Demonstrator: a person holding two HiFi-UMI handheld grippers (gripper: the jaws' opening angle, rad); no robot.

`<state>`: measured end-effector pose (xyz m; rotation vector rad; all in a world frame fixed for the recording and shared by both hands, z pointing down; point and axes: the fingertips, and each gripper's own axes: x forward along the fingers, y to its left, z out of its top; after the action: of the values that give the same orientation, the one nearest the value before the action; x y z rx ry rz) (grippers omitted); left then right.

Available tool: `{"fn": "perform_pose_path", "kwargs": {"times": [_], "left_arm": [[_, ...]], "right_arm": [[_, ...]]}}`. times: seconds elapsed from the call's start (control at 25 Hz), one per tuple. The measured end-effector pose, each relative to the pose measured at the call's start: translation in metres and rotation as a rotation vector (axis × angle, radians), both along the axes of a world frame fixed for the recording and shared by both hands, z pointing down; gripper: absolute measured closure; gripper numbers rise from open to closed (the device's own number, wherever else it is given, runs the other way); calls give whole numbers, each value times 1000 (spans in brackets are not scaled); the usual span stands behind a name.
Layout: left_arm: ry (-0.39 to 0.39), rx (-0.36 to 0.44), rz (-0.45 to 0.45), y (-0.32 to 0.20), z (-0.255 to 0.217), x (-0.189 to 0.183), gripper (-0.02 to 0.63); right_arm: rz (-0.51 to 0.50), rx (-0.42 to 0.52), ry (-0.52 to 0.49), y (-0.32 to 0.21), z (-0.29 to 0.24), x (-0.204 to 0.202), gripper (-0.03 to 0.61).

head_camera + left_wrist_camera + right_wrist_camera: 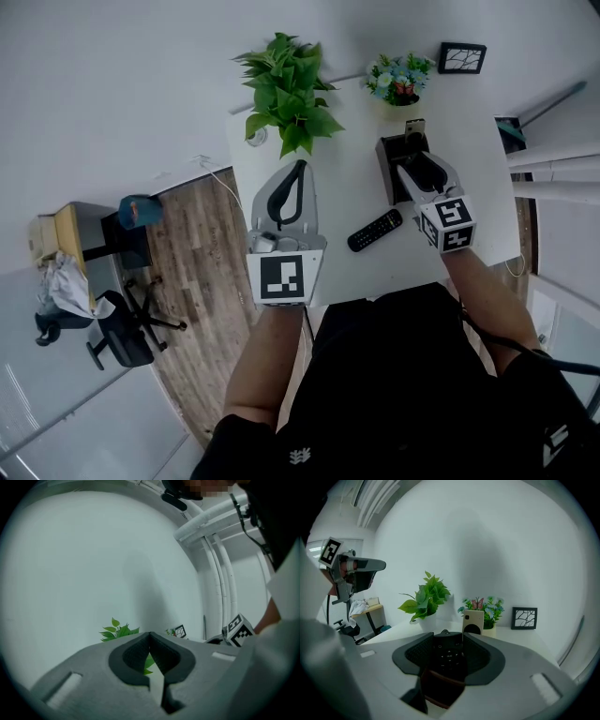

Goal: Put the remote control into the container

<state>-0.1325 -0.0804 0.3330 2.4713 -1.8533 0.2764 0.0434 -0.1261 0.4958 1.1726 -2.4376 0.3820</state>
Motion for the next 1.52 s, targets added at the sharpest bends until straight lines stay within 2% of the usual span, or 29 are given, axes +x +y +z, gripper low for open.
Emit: {"fn": "perform_pose_path", "kwargs": {"times": [0.4, 0.72, 0.92, 1.12, 1.36, 1.52], "left_arm": [[9, 43, -18, 9, -17, -13, 612], [-12, 2, 5, 24, -4, -23, 612], [-30, -37, 55, 39, 15, -25, 612], [-2, -42, 106, 52, 29, -23, 612], [-10, -111, 244, 78, 72, 1, 612], [-43, -207, 295, 90, 102, 3, 612]], "right_arm": [[-22, 73, 4, -2, -36, -6, 367], [-28, 125, 33, 8, -62, -4, 367], [-47, 126, 62, 29, -66, -12, 367], [-44, 118, 68, 51, -75, -13, 367], [46, 95, 60, 67, -74, -8, 371], [77, 85, 42, 84, -71, -9, 374]]}}
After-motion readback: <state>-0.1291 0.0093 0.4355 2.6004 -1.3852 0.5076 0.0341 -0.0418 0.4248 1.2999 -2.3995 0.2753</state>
